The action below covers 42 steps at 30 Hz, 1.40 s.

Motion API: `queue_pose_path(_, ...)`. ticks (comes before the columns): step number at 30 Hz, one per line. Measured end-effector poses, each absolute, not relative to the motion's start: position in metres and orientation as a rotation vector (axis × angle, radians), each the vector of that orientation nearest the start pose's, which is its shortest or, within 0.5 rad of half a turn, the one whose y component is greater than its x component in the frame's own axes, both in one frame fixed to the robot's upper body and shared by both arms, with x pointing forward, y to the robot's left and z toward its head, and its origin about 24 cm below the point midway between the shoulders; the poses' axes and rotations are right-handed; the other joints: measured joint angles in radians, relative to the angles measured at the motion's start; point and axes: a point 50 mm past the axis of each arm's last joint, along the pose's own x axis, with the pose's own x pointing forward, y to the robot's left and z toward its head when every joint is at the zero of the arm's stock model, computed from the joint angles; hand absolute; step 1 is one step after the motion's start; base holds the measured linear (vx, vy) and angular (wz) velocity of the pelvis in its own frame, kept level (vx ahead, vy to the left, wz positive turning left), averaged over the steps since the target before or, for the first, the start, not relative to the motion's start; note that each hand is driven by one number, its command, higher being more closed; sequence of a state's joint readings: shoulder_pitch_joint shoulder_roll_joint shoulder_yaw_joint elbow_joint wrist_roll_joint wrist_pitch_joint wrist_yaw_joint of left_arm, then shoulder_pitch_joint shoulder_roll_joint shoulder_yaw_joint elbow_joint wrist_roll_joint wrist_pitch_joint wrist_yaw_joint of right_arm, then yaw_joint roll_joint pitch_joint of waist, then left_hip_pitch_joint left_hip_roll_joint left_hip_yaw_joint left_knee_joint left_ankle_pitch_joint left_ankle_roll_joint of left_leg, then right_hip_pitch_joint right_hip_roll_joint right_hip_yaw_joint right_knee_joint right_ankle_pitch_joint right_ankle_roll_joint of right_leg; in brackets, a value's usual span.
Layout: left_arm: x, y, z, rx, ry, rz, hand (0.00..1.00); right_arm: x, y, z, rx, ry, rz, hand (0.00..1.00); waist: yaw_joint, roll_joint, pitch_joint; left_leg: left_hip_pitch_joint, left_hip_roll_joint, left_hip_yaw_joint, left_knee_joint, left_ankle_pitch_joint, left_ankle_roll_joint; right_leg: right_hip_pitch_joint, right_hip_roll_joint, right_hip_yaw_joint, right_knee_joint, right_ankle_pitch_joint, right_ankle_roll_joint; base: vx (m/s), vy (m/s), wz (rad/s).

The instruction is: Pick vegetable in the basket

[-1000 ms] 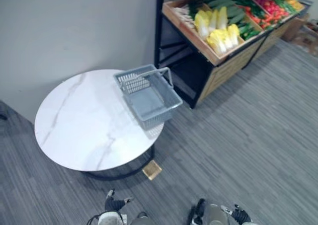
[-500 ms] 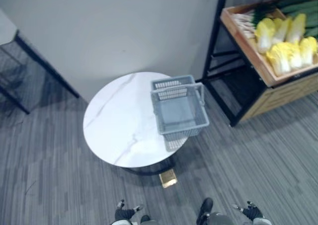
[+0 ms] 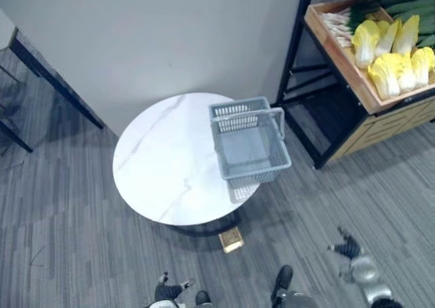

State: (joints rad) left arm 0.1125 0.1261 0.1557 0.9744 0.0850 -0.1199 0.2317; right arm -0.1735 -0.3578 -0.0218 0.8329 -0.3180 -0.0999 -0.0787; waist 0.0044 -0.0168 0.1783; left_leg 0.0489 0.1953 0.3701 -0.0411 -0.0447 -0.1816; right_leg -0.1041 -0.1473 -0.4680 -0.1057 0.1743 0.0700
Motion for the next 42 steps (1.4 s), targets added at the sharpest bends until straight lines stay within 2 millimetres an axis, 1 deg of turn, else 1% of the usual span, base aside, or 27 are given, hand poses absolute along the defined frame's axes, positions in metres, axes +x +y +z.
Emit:
queue_pose_path(1, 0.104, 0.234, -0.144, 0.24, 0.944, 0.392, 0.0, 0.249, -0.266, -0.05, -0.682, 0.5, -0.078, 0.0, 0.002, -0.005, 0.002, -0.007, -0.006, 0.001, 0.005, -0.002, 0.003, -0.009, -0.006, 0.007, 0.0, 0.006, 0.0, -0.1, 0.071, -0.14)
queue_pose_path(2, 0.104, 0.236, -0.143, 0.243, 0.941, 0.394, 0.0, 0.266, -0.263, -0.032, -0.736, 0.42, -0.058, 0.0, 0.002, -0.008, 0.008, -0.019, -0.015, 0.003, 0.014, -0.004, 0.007, -0.019, -0.016, 0.013, 0.0, 0.012, 0.003, -0.08, 0.052, -0.08)
queue_pose_path(3, 0.105, 0.236, -0.143, 0.243, 0.935, 0.394, 0.0, 0.286, -0.257, -0.008, -0.786, 0.318, -0.039, 0.0, 0.003, -0.009, 0.011, -0.035, -0.026, 0.003, 0.021, -0.003, 0.012, -0.038, -0.028, 0.017, 0.0, 0.018, 0.006, -0.05, 0.036, -0.03)
queue_pose_path(4, 0.107, 0.235, -0.142, 0.241, 0.928, 0.394, 0.0, 0.296, -0.253, 0.004, -0.798, 0.268, -0.036, 0.0, 0.003, -0.006, 0.016, -0.046, -0.029, 0.002, 0.025, -0.003, 0.015, -0.045, -0.032, 0.019, 0.0, 0.022, 0.006, -0.05, 0.036, -0.03)
queue_pose_path(5, 0.109, 0.236, -0.141, 0.241, 0.916, 0.395, 0.0, 0.314, -0.244, 0.029, -0.836, 0.168, -0.021, 0.0, 0.006, -0.005, 0.029, -0.057, -0.034, 0.003, 0.031, -0.001, 0.018, -0.06, -0.037, 0.025, 0.0, 0.029, 0.006, -0.04, 0.012, -0.02)
queue_pose_path(7, 0.111, 0.236, -0.139, 0.239, 0.903, 0.4, 0.0, 0.336, -0.231, 0.067, -0.92, 0.026, 0.001, 0.0, 0.015, -0.003, 0.047, -0.088, -0.034, 0.002, 0.044, 0.001, 0.021, -0.086, -0.04, 0.028, 0.0, 0.04, 0.0, -0.04, -0.007, -0.01)
queue_pose_path(8, 0.112, 0.237, -0.139, 0.238, 0.902, 0.403, 0.0, 0.349, -0.227, 0.094, -1.006, -0.061, 0.007, 0.0, 0.024, -0.004, 0.056, -0.109, -0.033, 0.001, 0.048, 0.003, 0.024, -0.105, -0.039, 0.029, 0.001, 0.047, -0.003, 0.0, 0.0, 0.0)
queue_pose_path(9, 0.111, 0.237, -0.139, 0.235, 0.902, 0.409, 0.0, 0.356, -0.227, 0.115, -1.053, -0.119, 0.0, 0.0, 0.028, -0.006, 0.064, -0.121, -0.031, 0.0, 0.05, 0.005, 0.026, -0.117, -0.036, 0.029, 0.001, 0.053, -0.007, -0.01, -0.027, 0.04)
queue_pose_path(10, 0.111, 0.237, -0.139, 0.234, 0.905, 0.412, 0.0, 0.364, -0.227, 0.142, -1.111, -0.192, -0.024, 0.0, 0.036, -0.007, 0.076, -0.132, -0.027, -0.006, 0.054, 0.006, 0.026, -0.124, -0.032, 0.028, 0.001, 0.055, -0.01, 0.01, -0.017, 0.06)
queue_pose_path(11, 0.11, 0.237, -0.139, 0.231, 0.905, 0.413, 0.0, 0.366, -0.227, 0.155, -1.13, -0.229, -0.04, 0.0, 0.039, -0.007, 0.083, -0.136, -0.025, -0.009, 0.058, 0.006, 0.026, -0.124, -0.03, 0.028, 0.001, 0.055, -0.01, 0.02, -0.015, 0.07)
queue_pose_path(12, 0.11, 0.236, -0.14, 0.224, 0.907, 0.419, 0.0, 0.371, -0.225, 0.179, -1.152, -0.295, -0.064, 0.0, 0.041, -0.008, 0.097, -0.14, -0.021, -0.013, 0.062, 0.005, 0.026, -0.125, -0.028, 0.029, 0.001, 0.055, -0.01, 0.03, -0.004, 0.1)
queue_pose_path(13, 0.11, 0.236, -0.14, 0.216, 0.906, 0.426, 0.0, 0.374, -0.222, 0.197, -1.174, -0.351, -0.081, 0.0, 0.043, -0.011, 0.1, -0.155, -0.021, -0.019, 0.064, 0.005, 0.026, -0.134, -0.028, 0.029, 0.001, 0.056, -0.01, 0.03, 0.0, 0.08)
queue_pose_path(14, 0.11, 0.237, -0.139, 0.213, 0.904, 0.431, 0.0, 0.376, -0.219, 0.206, -1.182, -0.376, -0.085, 0.0, 0.043, -0.014, 0.104, -0.161, -0.021, -0.02, 0.066, 0.005, 0.026, -0.139, -0.028, 0.029, 0.001, 0.056, -0.01, 0.03, 0.009, 0.06)
queue_pose_path(15, 0.11, 0.24, -0.139, 0.21, 0.903, 0.448, 0.0, 0.38, -0.21, 0.221, -1.196, -0.426, -0.083, 0.0, 0.042, -0.022, 0.118, -0.172, -0.02, -0.022, 0.071, 0.005, 0.026, -0.148, -0.028, 0.029, 0.001, 0.058, -0.013, 0.0, 0.0, 0.0)
queue_pose_path(17, 0.115, 0.243, -0.137, 0.207, 0.889, 0.461, 0.0, 0.385, -0.198, 0.242, -1.231, -0.481, -0.074, 0.0, 0.044, -0.029, 0.145, -0.19, -0.019, -0.03, 0.082, 0.005, 0.026, -0.157, -0.029, 0.025, 0.001, 0.059, -0.014, 0.02, 0.01, 0.07)
queue_pose_path(18, 0.119, 0.243, -0.135, 0.203, 0.877, 0.467, 0.0, 0.389, -0.194, 0.252, -1.252, -0.493, -0.077, 0.0, 0.056, -0.029, 0.161, -0.202, -0.017, -0.037, 0.087, 0.005, 0.026, -0.162, -0.029, 0.021, 0.001, 0.061, -0.016, 0.01, 0.007, 0.14)
queue_pose_path(19, 0.121, 0.243, -0.135, 0.199, 0.872, 0.472, 0.0, 0.391, -0.193, 0.256, -1.259, -0.496, -0.08, 0.0, 0.061, -0.028, 0.162, -0.217, -0.017, -0.046, 0.092, 0.005, 0.026, -0.171, -0.029, 0.018, 0.001, 0.061, -0.016, 0.02, 0.006, 0.26)
queue_pose_path(20, 0.125, 0.244, -0.133, 0.199, 0.858, 0.48, 0.0, 0.394, -0.193, 0.265, -1.271, -0.496, -0.093, 0.0, 0.066, -0.026, 0.173, -0.241, -0.014, -0.065, 0.102, 0.005, 0.026, -0.179, -0.029, 0.006, 0.001, 0.061, -0.017, 0.02, 0.005, 0.31)
queue_pose_path(21, 0.13, 0.245, -0.131, 0.197, 0.845, 0.493, 0.0, 0.397, -0.195, 0.273, -1.276, -0.49, -0.112, 0.0, 0.079, -0.025, 0.187, -0.258, -0.011, -0.077, 0.111, 0.005, 0.026, -0.184, -0.028, 0.003, 0.001, 0.063, -0.018, 0.02, 0.007, 0.32)
queue_pose_path(22, 0.131, 0.245, -0.131, 0.185, 0.842, 0.503, 0.0, 0.398, -0.197, 0.276, -1.276, -0.485, -0.124, 0.0, 0.084, -0.025, 0.187, -0.271, -0.01, -0.084, 0.115, 0.005, 0.026, -0.19, -0.028, 0.002, 0.001, 0.063, -0.019, 0.03, 0.012, 0.26)
queue_pose_path(24, 0.133, 0.245, -0.13, 0.17, 0.835, 0.516, 0.0, 0.402, -0.202, 0.292, -1.269, -0.479, -0.177, 0.0, 0.092, -0.025, 0.212, -0.291, -0.009, -0.109, 0.121, 0.006, 0.027, -0.193, -0.029, -0.015, 0.001, 0.063, -0.019, 0.04, 0.026, 0.28)
queue_pose_path(27, 0.133, 0.247, -0.13, 0.176, 0.835, 0.521, 0.0, 0.404, -0.21, 0.304, -1.259, -0.455, -0.229, 0.0, 0.098, -0.026, 0.228, -0.317, -0.01, -0.128, 0.125, 0.006, 0.027, -0.204, -0.031, -0.02, 0.001, 0.064, -0.019, 0.04, 0.037, 0.19)
queue_pose_path(28, 0.132, 0.247, -0.13, 0.176, 0.837, 0.521, 0.0, 0.405, -0.212, 0.307, -1.256, -0.448, -0.242, 0.0, 0.107, -0.024, 0.229, -0.328, -0.008, -0.13, 0.127, 0.006, 0.027, -0.214, -0.03, -0.02, 0.001, 0.073, -0.027, 0.05, 0.039, 0.07)
queue_pose_path(29, 0.133, 0.247, -0.13, 0.177, 0.835, 0.52, 0.0, 0.405, -0.214, 0.312, -1.251, -0.445, -0.257, 0.0, 0.11, -0.023, 0.24, -0.331, -0.008, -0.132, 0.127, 0.006, 0.027, -0.217, -0.03, -0.019, 0.001, 0.076, -0.028, 0.07, 0.042, 0.05)
queue_pose_path(36, 0.134, 0.253, -0.128, 0.197, 0.832, 0.522, 0.0, 0.407, -0.218, 0.32, -1.231, -0.435, -0.312, 0.0, 0.114, -0.021, 0.251, -0.346, -0.009, -0.142, 0.123, 0.006, 0.027, -0.225, -0.031, -0.019, 0.001, 0.077, -0.027, 0.06, 0.023, 0.04)
queue_pose_path(40, 0.143, 0.256, -0.124, 0.208, 0.807, 0.528, 0.0, 0.406, -0.225, 0.33, -1.185, -0.419, -0.361, 0.0, 0.114, -0.013, 0.257, -0.36, -0.009, -0.158, 0.12, 0.007, 0.028, -0.232, -0.031, -0.021, 0.001, 0.077, -0.027, 0.06, 0.022, 0.08)
queue_pose_path(42, 0.146, 0.256, -0.123, 0.207, 0.802, 0.527, 0.0, 0.406, -0.225, 0.333, -1.183, -0.424, -0.365, 0.0, 0.115, -0.013, 0.257, -0.37, -0.009, -0.159, 0.119, 0.008, 0.029, -0.241, -0.031, -0.022, 0.001, 0.077, -0.027, 0.03, 0.012, 0.05)
